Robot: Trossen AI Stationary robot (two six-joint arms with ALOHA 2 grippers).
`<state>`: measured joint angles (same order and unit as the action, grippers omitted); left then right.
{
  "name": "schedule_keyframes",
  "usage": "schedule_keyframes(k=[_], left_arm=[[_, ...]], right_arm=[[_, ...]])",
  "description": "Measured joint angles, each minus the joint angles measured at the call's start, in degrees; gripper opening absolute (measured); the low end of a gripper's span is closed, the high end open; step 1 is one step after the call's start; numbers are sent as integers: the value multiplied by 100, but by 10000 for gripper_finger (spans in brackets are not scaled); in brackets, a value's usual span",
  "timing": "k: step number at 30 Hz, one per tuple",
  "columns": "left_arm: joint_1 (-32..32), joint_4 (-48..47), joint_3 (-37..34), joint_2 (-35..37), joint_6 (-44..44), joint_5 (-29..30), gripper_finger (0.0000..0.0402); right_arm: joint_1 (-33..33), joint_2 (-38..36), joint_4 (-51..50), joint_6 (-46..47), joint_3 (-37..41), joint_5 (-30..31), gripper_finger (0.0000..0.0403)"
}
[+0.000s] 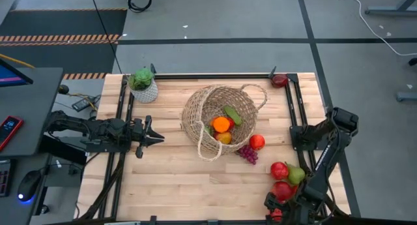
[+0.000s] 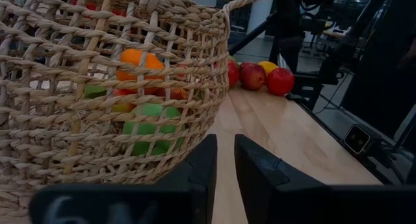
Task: Build produce basket
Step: Put the red apple into the woven basket
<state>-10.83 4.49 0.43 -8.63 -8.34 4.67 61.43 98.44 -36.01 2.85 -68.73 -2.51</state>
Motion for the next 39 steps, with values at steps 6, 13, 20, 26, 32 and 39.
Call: schedule_keyframes(k=[6,13,20,26,32,39], left_arm=[[0,-6,0,1,0,2,57],[0,-7,0,1,0,0,63],[-1,-5,0,-1,0,0,56],[0,-6,0,-1,0,0,60],[-1,-7,0,-1,0,0,63],[0,-4,0,-1,0,0,56]], right_arm=[[-11,167,2,-343,22,143,399],[-4,489,-91,-453,24,150,399],[-35,851,-334,-362,-9,281,399],[-105,891,-409,-285,0,270,398],[-211,784,-548,-288,25,279,380],[-472,484,-814,-259,39,740,372]])
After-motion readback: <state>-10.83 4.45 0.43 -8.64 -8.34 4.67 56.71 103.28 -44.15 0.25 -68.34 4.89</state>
